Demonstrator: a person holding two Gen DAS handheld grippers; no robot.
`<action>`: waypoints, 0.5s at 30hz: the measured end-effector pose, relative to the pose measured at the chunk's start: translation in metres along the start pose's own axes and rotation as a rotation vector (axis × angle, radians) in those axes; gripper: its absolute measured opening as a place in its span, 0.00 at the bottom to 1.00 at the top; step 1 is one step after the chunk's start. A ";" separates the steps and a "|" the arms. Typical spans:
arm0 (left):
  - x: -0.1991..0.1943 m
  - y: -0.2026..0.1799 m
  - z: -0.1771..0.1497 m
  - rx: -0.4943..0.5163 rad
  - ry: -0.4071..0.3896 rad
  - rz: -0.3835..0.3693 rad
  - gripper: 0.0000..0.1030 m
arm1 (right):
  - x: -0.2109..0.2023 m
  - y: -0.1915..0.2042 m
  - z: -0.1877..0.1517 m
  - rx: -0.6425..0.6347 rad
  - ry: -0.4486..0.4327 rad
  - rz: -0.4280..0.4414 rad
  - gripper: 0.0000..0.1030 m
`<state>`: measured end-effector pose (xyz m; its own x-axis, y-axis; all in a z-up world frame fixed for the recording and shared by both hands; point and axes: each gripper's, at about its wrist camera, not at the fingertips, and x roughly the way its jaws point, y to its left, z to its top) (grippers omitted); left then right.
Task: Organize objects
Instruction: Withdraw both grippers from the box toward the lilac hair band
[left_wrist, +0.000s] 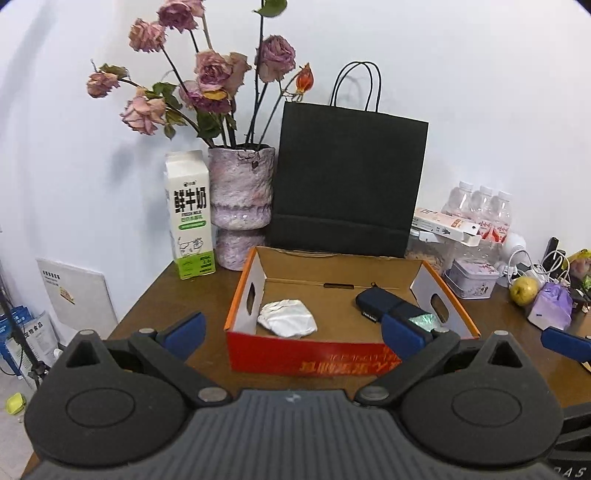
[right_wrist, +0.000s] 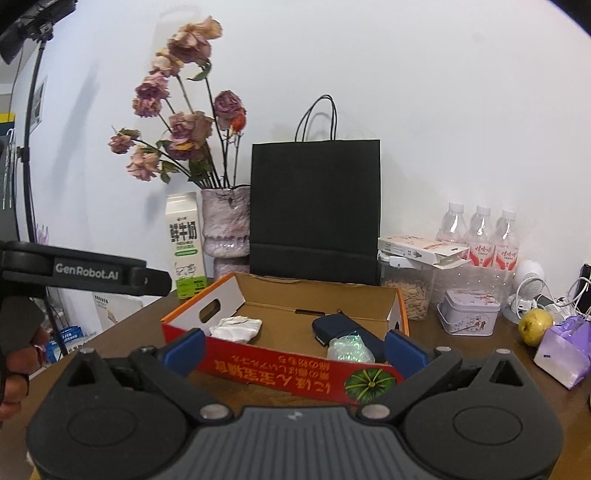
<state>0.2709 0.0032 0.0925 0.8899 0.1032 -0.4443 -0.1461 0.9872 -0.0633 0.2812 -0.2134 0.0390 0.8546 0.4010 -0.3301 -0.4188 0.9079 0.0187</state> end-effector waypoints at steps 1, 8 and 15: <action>-0.006 0.002 -0.002 0.001 -0.003 -0.002 1.00 | -0.005 0.001 -0.002 0.001 0.000 0.000 1.00; -0.038 0.012 -0.018 0.006 -0.012 -0.012 1.00 | -0.029 0.007 -0.017 0.001 0.005 -0.001 1.00; -0.066 0.027 -0.045 -0.027 -0.025 -0.017 1.00 | -0.053 0.013 -0.028 -0.013 -0.001 -0.005 1.00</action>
<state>0.1886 0.0177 0.0804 0.9029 0.0896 -0.4205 -0.1419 0.9853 -0.0948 0.2218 -0.2261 0.0308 0.8569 0.3965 -0.3294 -0.4185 0.9082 0.0047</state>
